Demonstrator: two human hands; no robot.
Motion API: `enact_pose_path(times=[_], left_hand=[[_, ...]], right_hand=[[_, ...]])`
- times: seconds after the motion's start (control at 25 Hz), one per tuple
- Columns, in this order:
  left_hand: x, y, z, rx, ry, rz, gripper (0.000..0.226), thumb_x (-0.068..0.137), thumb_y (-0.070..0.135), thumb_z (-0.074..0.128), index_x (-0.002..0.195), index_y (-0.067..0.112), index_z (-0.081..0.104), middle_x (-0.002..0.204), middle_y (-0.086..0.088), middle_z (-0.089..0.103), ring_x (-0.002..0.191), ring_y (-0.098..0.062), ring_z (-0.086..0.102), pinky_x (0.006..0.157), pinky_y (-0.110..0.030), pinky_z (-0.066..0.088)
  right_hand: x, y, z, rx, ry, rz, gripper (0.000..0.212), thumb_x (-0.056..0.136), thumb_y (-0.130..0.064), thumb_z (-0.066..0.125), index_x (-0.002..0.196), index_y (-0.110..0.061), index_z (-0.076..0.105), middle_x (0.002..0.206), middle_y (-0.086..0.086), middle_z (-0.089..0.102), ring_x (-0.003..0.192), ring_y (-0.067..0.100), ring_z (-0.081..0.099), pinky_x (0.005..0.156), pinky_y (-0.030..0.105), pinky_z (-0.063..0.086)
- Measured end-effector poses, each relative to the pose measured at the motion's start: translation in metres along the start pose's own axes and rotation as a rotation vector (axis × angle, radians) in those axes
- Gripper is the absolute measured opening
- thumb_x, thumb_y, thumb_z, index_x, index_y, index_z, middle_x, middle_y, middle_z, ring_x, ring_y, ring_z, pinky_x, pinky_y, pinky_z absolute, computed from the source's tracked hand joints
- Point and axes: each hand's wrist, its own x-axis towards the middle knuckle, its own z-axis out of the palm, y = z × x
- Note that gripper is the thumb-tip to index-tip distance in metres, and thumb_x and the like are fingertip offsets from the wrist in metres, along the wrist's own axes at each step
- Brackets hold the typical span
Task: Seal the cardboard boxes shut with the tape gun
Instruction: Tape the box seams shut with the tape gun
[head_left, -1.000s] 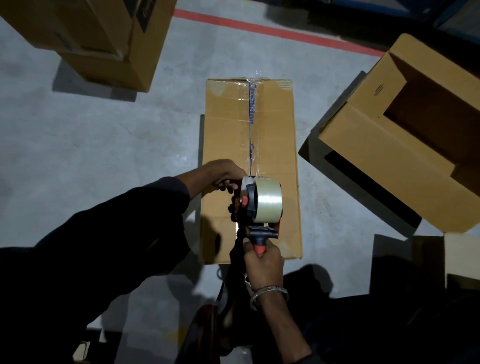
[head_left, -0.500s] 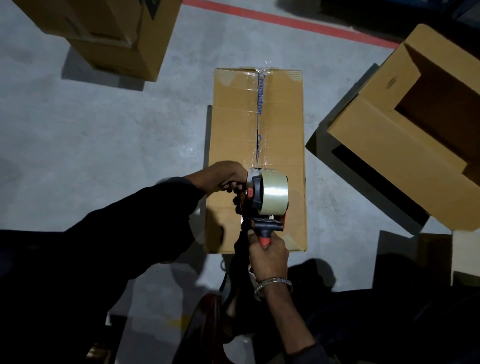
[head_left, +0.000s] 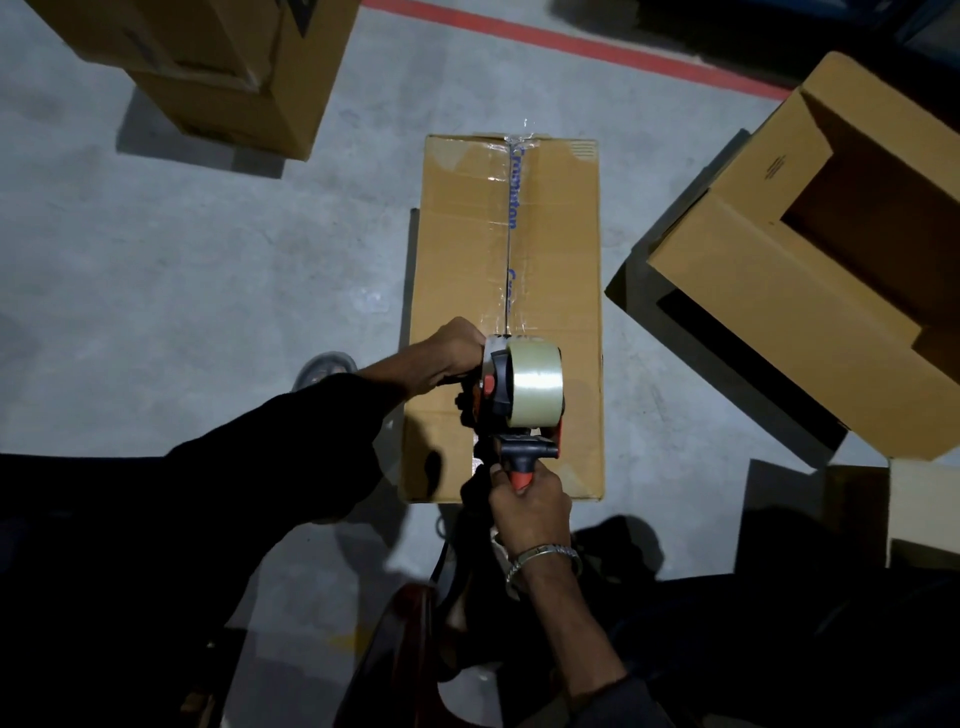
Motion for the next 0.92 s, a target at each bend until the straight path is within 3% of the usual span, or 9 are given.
enact_pose_path(times=[0.08,0.2,0.32,0.48,0.68,0.8,0.84,0.92], left_hand=[[0.000,-0.002,0.000,-0.026,0.032,0.034,0.022,0.089,0.017,0.080,0.081,-0.003,0.075,0.069,-0.010,0.059,0.062,-0.021,0.050,0.060,-0.033,0.039],[-0.003,0.000,0.003,0.059,0.064,0.082,0.013,0.078,0.010,0.085,0.078,-0.002,0.079,0.072,-0.009,0.070,0.066,-0.019,0.062,0.064,-0.030,0.049],[-0.011,0.006,0.004,0.056,0.044,0.073,0.015,0.072,0.013,0.094,0.076,0.005,0.082,0.065,-0.005,0.075,0.044,-0.010,0.058,0.050,-0.021,0.046],[-0.022,0.005,0.002,0.025,0.035,0.115,0.016,0.070,0.012,0.095,0.076,0.004,0.082,0.064,-0.006,0.075,0.043,-0.008,0.059,0.050,-0.021,0.047],[-0.032,0.000,0.000,0.024,0.054,0.217,0.014,0.072,0.011,0.094,0.075,0.004,0.082,0.063,-0.006,0.074,0.050,-0.012,0.066,0.058,-0.026,0.056],[-0.034,-0.007,0.004,0.040,0.055,0.274,0.014,0.072,0.013,0.094,0.075,0.006,0.082,0.064,-0.004,0.075,0.054,-0.015,0.070,0.066,-0.034,0.062],[-0.034,-0.009,0.005,0.060,0.053,0.295,0.013,0.072,0.014,0.093,0.076,0.007,0.082,0.064,-0.003,0.075,0.055,-0.017,0.071,0.067,-0.035,0.063],[-0.032,-0.013,0.007,0.086,0.059,0.321,0.012,0.074,0.017,0.092,0.076,0.011,0.083,0.063,-0.001,0.075,0.059,-0.018,0.074,0.069,-0.035,0.064]], right_hand=[[-0.003,0.000,-0.002,-0.010,0.001,0.000,0.021,0.089,-0.038,0.071,0.089,-0.017,0.066,0.079,0.004,0.070,0.086,0.032,0.068,0.076,0.032,0.053],[-0.018,0.020,-0.001,-0.080,-0.029,0.031,0.019,0.091,-0.037,0.068,0.095,-0.019,0.067,0.092,0.010,0.071,0.101,0.035,0.066,0.077,0.028,0.045],[-0.036,0.044,-0.002,-0.125,-0.069,0.089,0.032,0.087,-0.044,0.068,0.104,-0.017,0.069,0.101,0.013,0.074,0.106,0.037,0.067,0.082,0.031,0.051],[-0.048,0.057,-0.015,-0.126,-0.095,0.118,0.029,0.087,-0.045,0.069,0.095,-0.017,0.069,0.091,0.010,0.074,0.095,0.032,0.070,0.072,0.025,0.044],[-0.062,0.071,-0.010,-0.109,-0.138,0.216,0.044,0.072,-0.058,0.072,0.079,-0.014,0.071,0.071,0.005,0.074,0.075,0.028,0.074,0.072,0.036,0.062],[-0.064,0.073,-0.007,-0.117,-0.165,0.283,0.031,0.080,-0.039,0.076,0.069,-0.011,0.070,0.064,0.005,0.071,0.065,0.026,0.072,0.055,0.018,0.054],[-0.065,0.073,-0.007,-0.111,-0.165,0.298,0.031,0.078,-0.040,0.076,0.069,-0.011,0.068,0.065,0.005,0.070,0.066,0.026,0.071,0.055,0.016,0.053],[-0.065,0.079,0.002,-0.128,-0.154,0.341,0.044,0.064,-0.052,0.075,0.068,-0.009,0.067,0.071,0.005,0.073,0.073,0.029,0.074,0.068,0.028,0.060]])
